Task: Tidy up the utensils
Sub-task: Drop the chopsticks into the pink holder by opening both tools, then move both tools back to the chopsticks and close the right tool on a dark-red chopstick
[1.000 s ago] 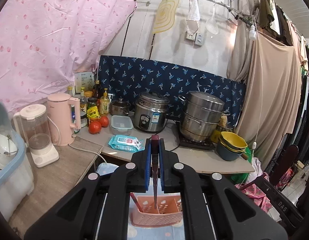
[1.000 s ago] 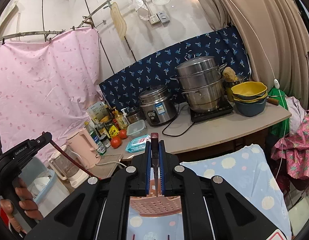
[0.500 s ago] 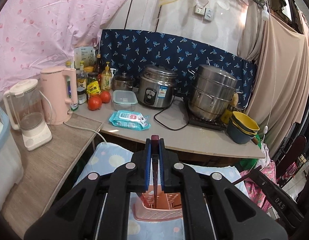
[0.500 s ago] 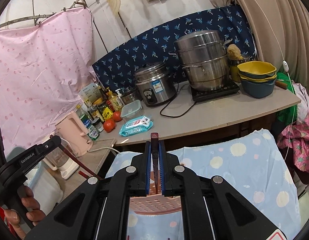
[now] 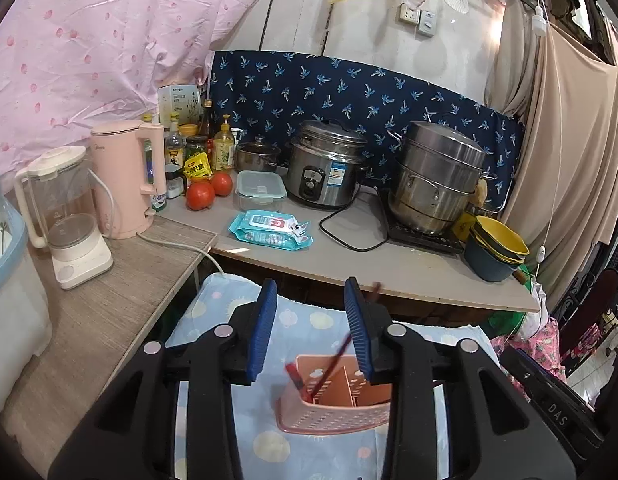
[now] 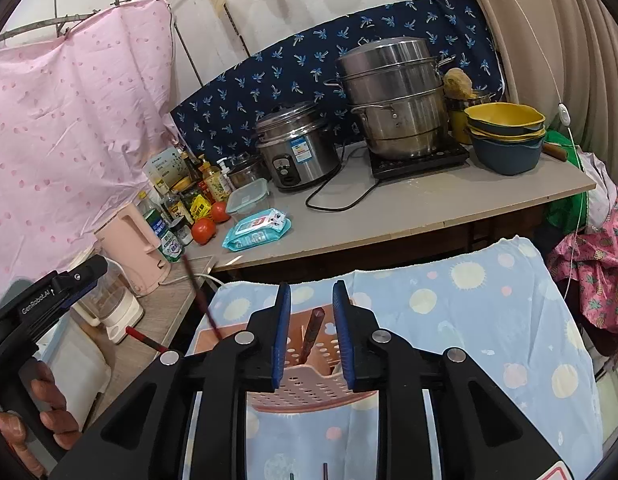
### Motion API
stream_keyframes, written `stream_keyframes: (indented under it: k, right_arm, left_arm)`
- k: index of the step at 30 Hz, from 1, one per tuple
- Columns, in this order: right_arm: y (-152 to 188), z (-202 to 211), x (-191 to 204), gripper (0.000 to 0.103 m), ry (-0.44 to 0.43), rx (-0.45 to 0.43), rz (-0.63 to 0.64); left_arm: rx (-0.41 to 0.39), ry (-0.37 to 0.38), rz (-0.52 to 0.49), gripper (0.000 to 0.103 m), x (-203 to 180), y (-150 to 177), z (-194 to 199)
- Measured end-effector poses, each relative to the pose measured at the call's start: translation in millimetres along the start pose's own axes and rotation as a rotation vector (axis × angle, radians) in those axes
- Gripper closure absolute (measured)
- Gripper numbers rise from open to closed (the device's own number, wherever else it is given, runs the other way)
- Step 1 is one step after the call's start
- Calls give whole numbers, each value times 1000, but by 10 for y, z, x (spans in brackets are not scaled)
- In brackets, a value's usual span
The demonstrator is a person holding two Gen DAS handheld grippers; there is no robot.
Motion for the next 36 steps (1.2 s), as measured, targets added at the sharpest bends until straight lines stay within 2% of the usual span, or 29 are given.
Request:
stream_keyframes:
  k: [9,16,22,30,36]
  right_arm:
    - [200,194,-46,78,10,16,16]
    - [576,314,-119,78,30,65,40]
    - [1031,397,-234,78,69,126,79]
    - [1675,508,-513,78,124,228,118]
    - [2151,646,-714,78,166,299,140]
  left_arm:
    - [24,-3,-4,70,28,213,159]
    - [72,-6,6,70,86,561,279]
    - [143,-24,4,70,130,1018,383]
    - [276,-21,8,70,157,1797,500]
    - [351,-10,25,70,138,2255,620]
Point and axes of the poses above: each gripper's, at about its wrist camera, not at the fingertips, and z roughly against the way its jaws point, x to its left, y to its underside, the point moved 5 cm from there along -z, roughly the way its jaws point, and after that the axes turned 14 degrees about -z, right-handed, at the moved point
